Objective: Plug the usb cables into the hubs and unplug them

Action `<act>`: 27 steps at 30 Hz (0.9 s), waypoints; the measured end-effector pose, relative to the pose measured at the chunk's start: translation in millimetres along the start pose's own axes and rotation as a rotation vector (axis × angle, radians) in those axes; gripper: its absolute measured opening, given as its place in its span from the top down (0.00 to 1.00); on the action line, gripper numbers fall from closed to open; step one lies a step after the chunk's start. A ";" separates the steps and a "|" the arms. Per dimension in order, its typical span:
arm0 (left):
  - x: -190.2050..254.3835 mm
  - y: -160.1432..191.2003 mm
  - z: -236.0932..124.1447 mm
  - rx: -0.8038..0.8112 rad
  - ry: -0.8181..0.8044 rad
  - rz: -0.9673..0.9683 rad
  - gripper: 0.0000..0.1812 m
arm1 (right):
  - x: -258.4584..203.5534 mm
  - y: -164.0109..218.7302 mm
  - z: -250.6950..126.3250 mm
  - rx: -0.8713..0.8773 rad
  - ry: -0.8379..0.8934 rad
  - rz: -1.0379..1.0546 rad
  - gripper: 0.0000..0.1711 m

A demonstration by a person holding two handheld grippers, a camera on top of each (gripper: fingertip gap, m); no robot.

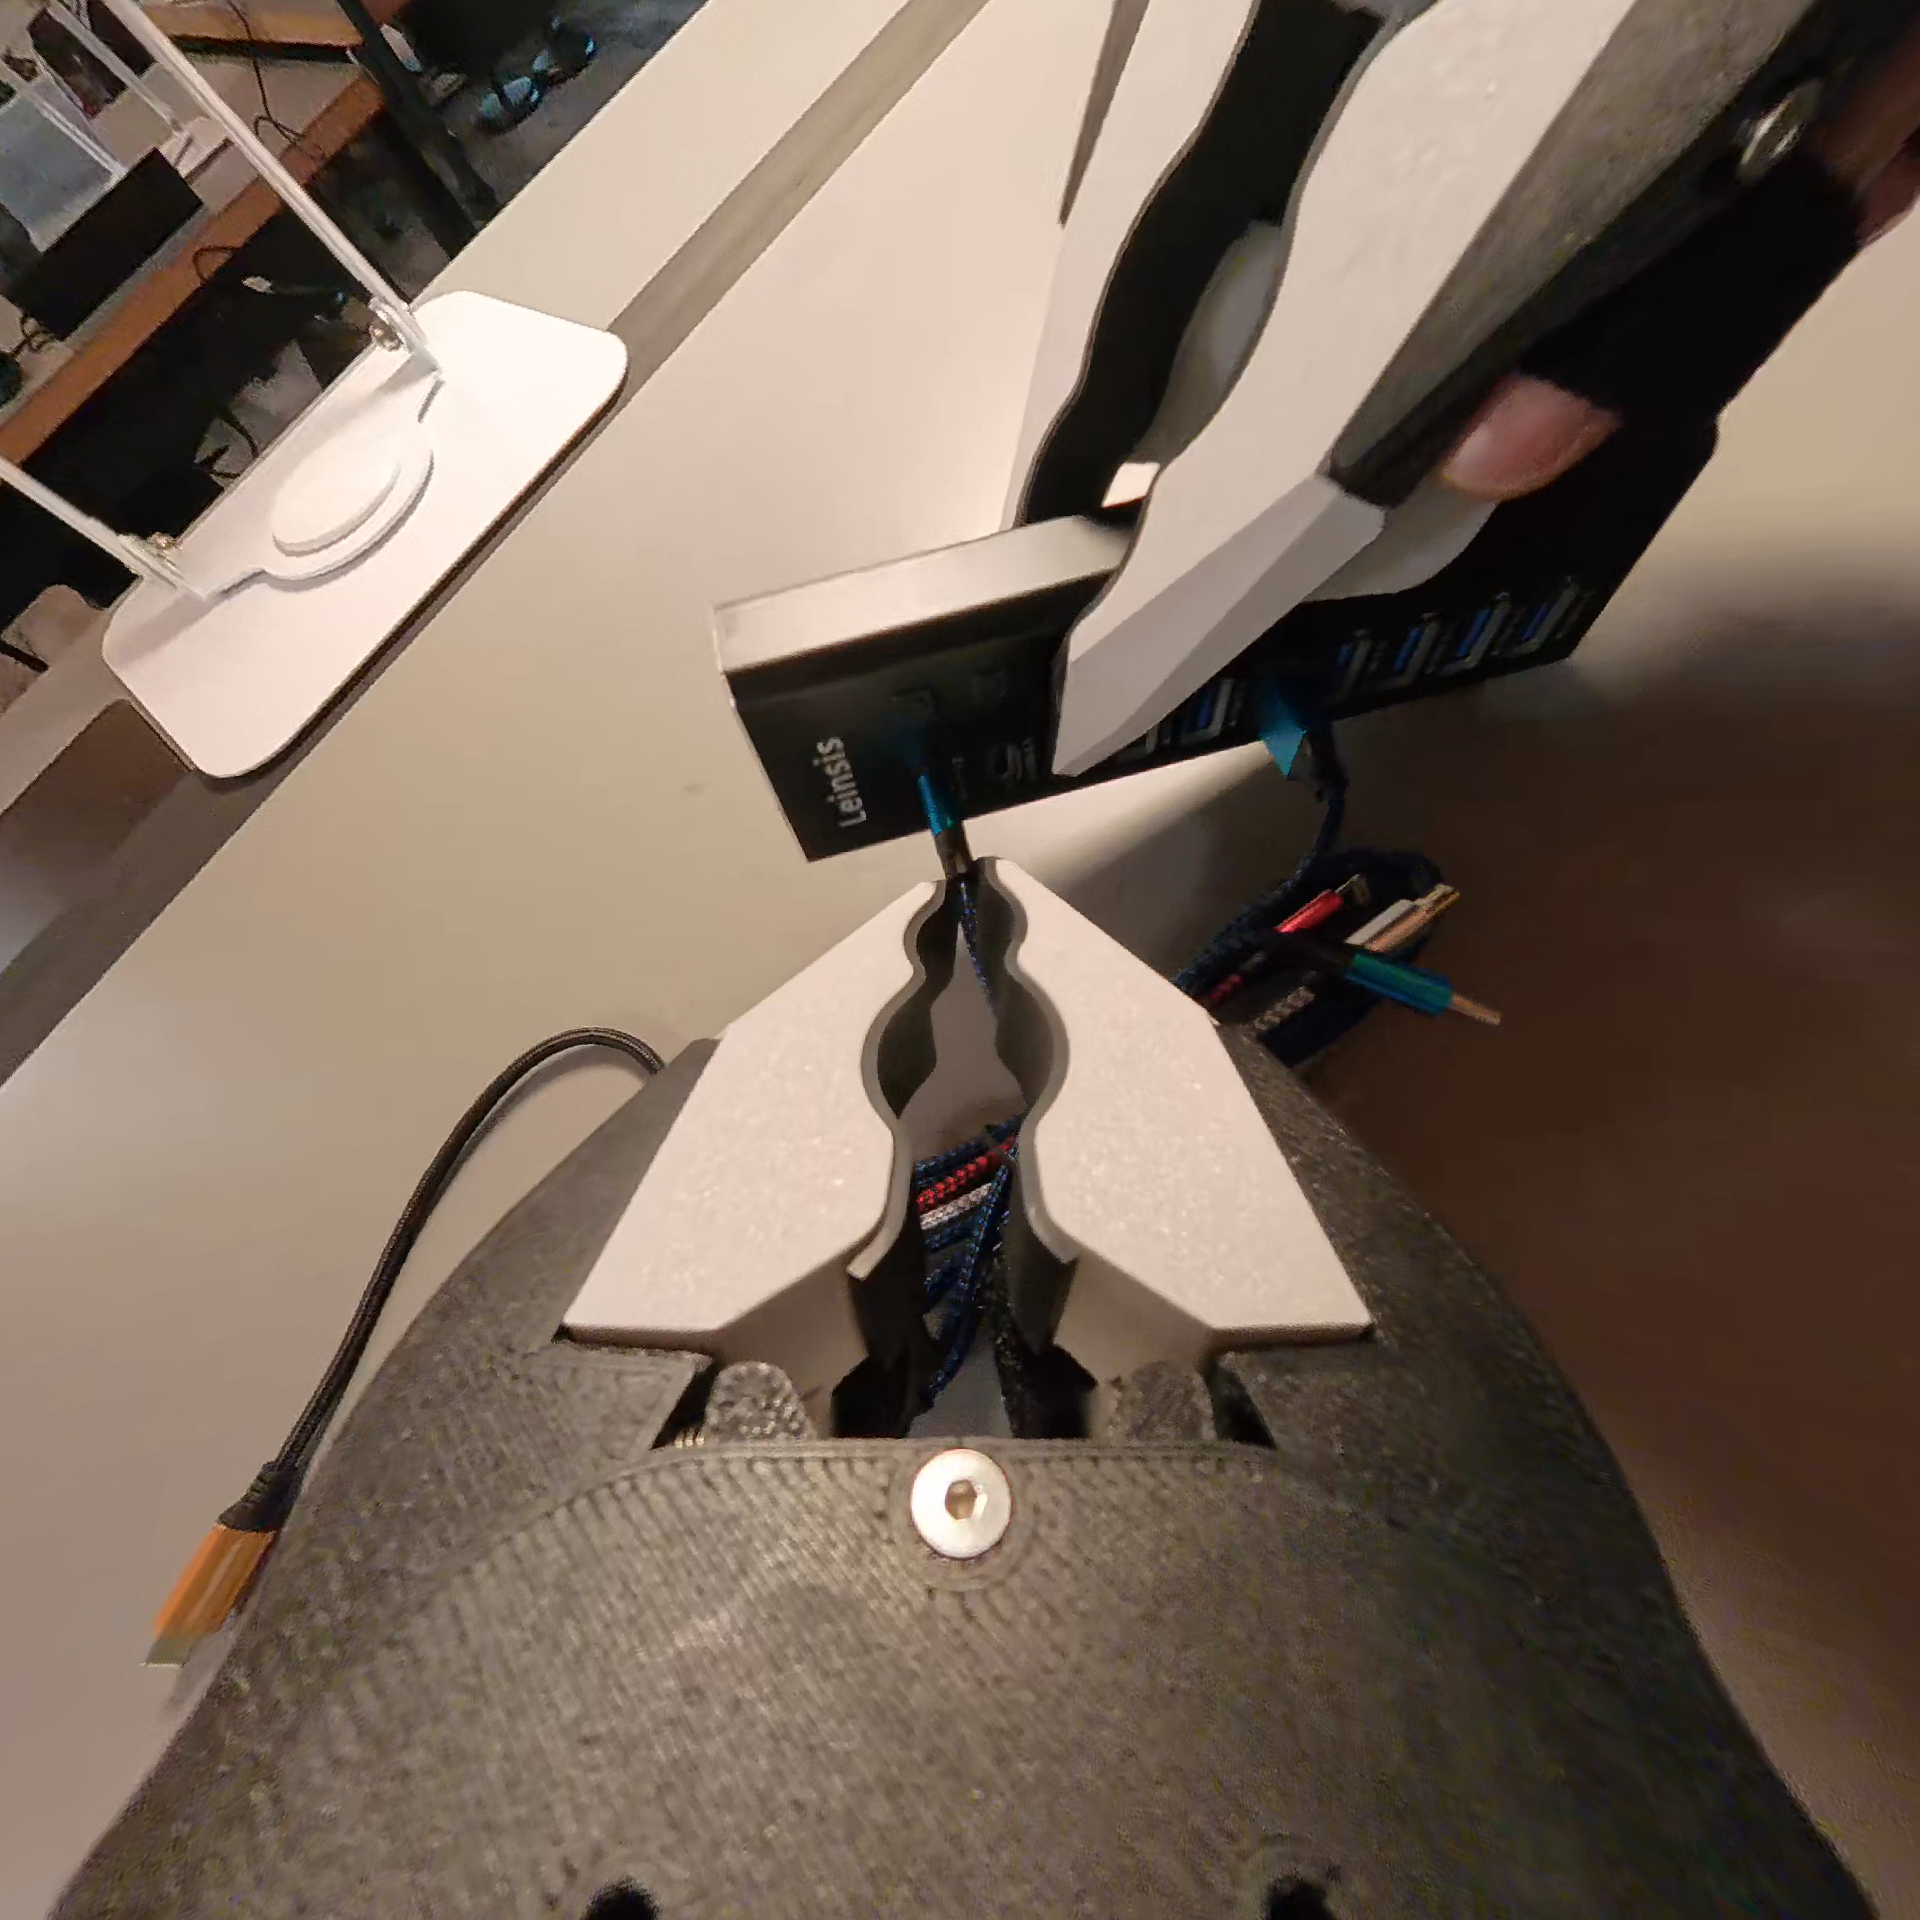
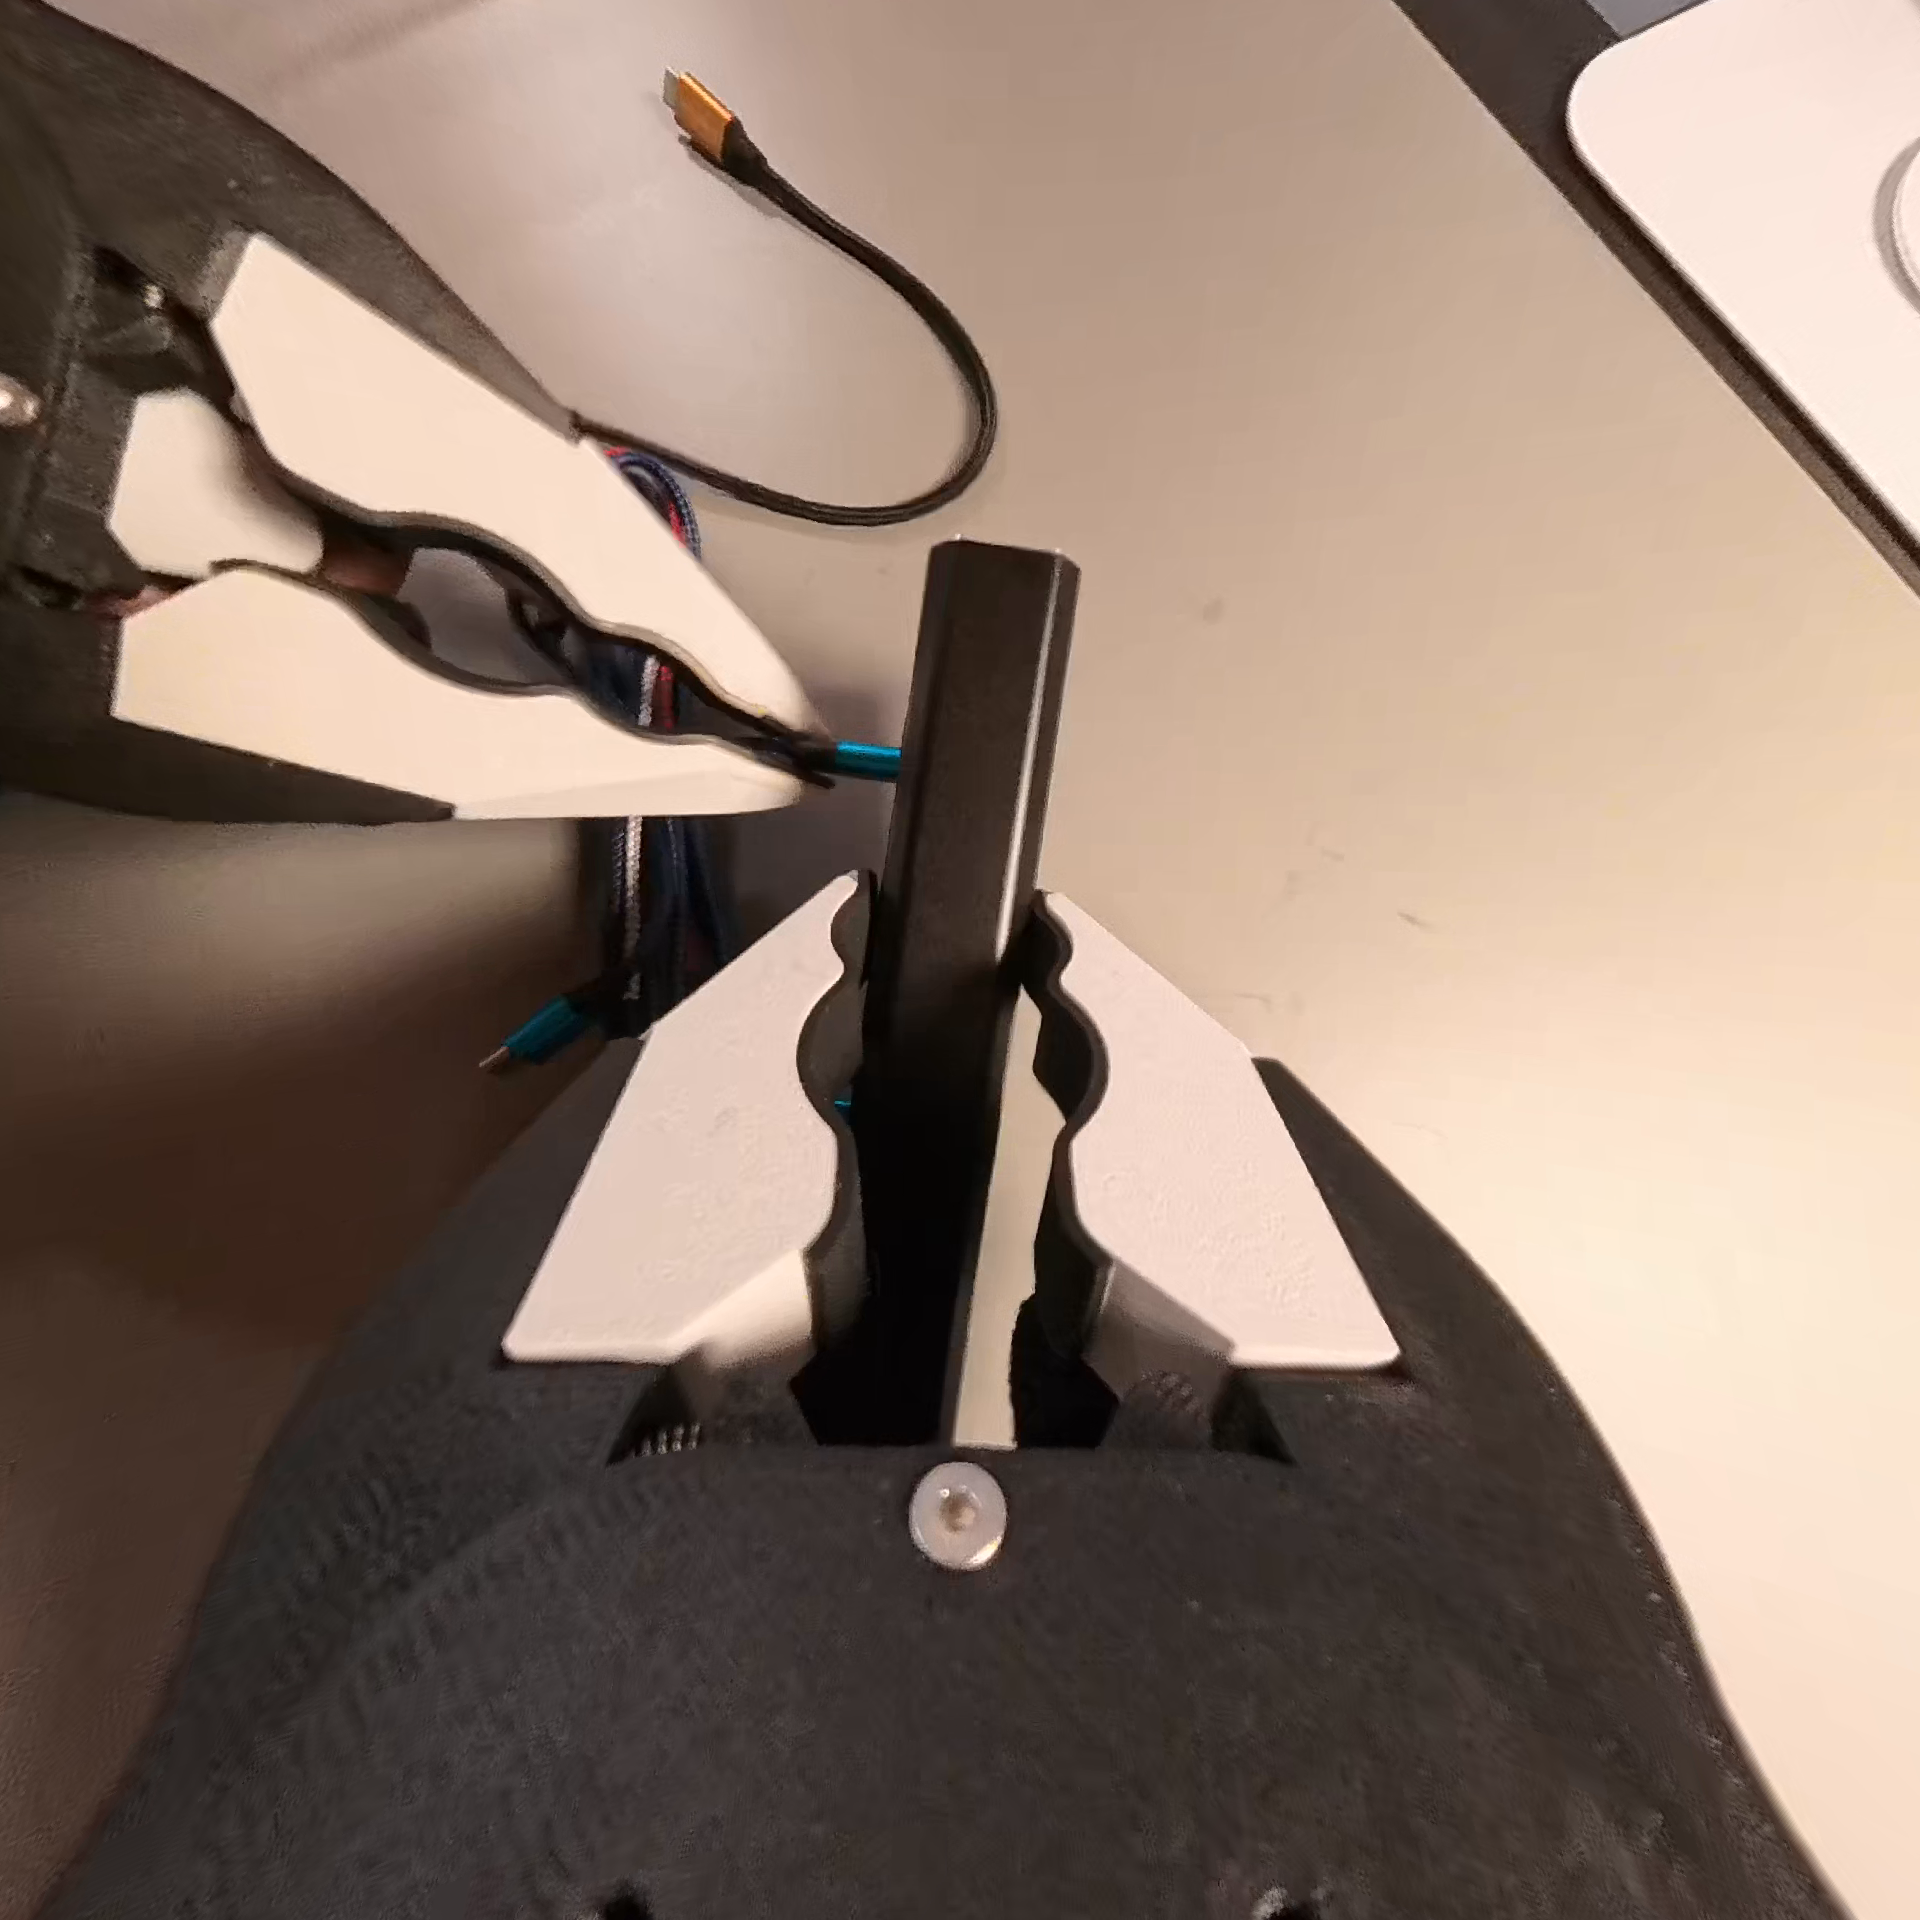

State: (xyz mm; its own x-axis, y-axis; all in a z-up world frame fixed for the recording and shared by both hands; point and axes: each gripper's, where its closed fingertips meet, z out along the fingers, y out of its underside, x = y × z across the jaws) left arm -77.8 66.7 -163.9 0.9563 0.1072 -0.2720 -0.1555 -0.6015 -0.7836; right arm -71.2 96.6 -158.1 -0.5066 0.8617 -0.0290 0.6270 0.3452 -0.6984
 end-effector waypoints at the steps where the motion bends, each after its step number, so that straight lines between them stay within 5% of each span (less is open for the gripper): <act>1: -0.1 0.2 -0.2 0.000 -0.003 0.001 0.97 | -0.5 -0.4 0.3 0.001 0.011 -0.023 0.84; 14: 5.9 -9.8 -6.7 0.066 0.074 0.178 0.93 | 9.2 11.8 5.2 -0.043 0.004 -0.020 0.84; 20: 49.1 -13.5 -26.9 0.140 0.364 0.304 0.86 | 5.0 19.1 4.4 -0.091 -0.030 -0.035 0.84; 27: 72.8 -2.9 -23.6 0.119 0.407 0.480 0.84 | -10.6 22.5 6.6 -0.114 -0.085 -0.076 0.84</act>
State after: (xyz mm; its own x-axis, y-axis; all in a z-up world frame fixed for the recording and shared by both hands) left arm -1.9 57.5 -168.3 0.7872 -0.4754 -0.3929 -0.5940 -0.4130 -0.6903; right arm -55.7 92.7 -178.2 -0.6001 0.7988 -0.0430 0.6458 0.4520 -0.6153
